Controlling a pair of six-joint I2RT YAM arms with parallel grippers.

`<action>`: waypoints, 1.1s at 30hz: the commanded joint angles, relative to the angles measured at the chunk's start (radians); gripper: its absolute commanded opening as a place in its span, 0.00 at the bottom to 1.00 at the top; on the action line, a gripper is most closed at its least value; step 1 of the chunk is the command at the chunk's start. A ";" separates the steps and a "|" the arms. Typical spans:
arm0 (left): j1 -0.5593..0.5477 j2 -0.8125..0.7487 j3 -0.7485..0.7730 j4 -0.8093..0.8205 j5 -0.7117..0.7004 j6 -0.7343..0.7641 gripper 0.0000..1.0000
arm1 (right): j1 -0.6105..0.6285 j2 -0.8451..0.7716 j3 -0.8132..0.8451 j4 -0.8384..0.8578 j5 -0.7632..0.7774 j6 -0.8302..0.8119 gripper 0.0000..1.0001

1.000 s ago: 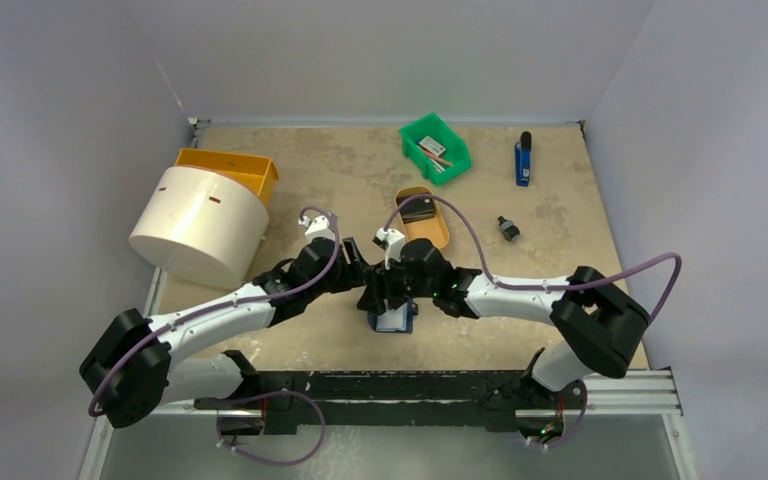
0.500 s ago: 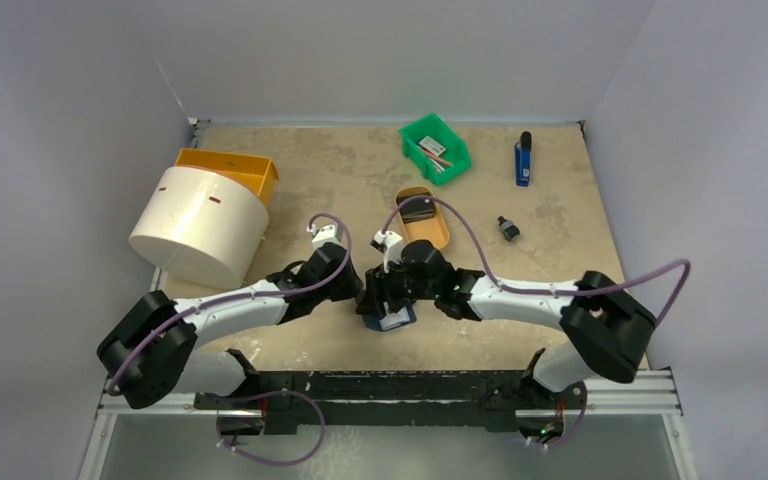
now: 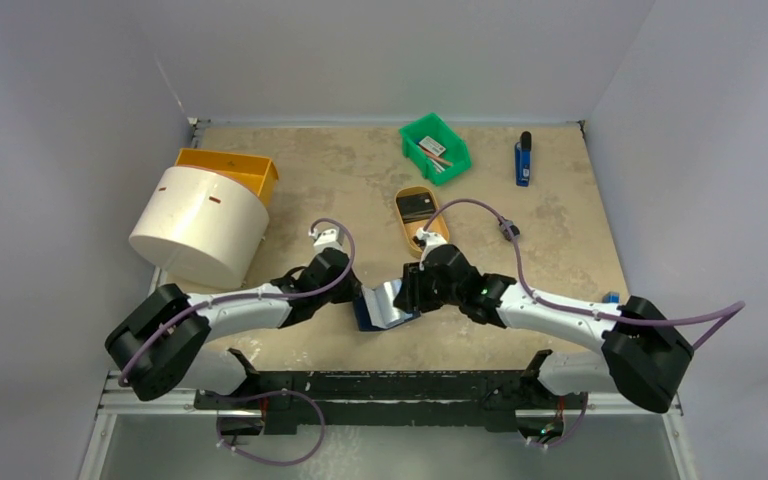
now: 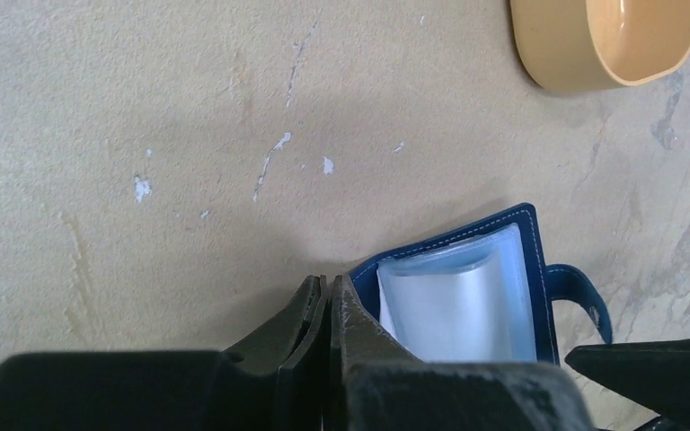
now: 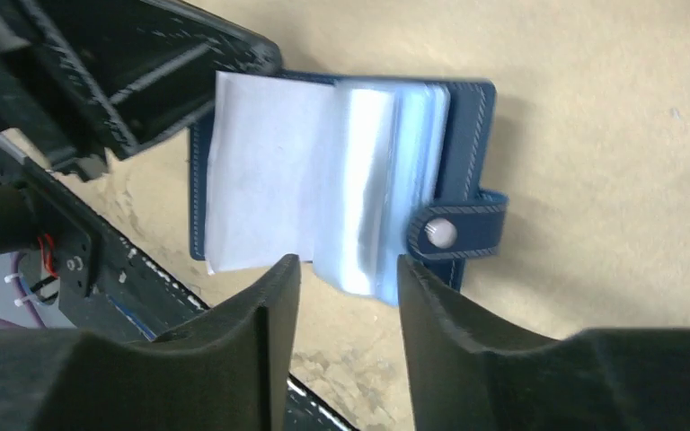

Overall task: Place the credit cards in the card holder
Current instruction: Open the card holder at the center of the board.

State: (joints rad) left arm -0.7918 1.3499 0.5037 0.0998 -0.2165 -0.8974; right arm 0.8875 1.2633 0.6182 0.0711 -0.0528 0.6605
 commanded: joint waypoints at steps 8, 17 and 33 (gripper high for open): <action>0.007 0.050 -0.008 0.089 -0.026 0.033 0.00 | -0.037 0.002 -0.026 -0.131 0.091 0.071 0.57; 0.008 0.077 -0.015 0.119 -0.015 0.030 0.00 | -0.055 0.064 -0.017 -0.146 0.126 0.085 0.55; 0.007 0.135 -0.005 0.169 0.032 0.034 0.00 | -0.058 0.168 0.017 -0.076 0.104 0.029 0.62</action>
State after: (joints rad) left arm -0.7918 1.4540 0.4953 0.2306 -0.2081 -0.8936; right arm 0.8307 1.3777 0.6048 -0.0353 0.0360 0.7223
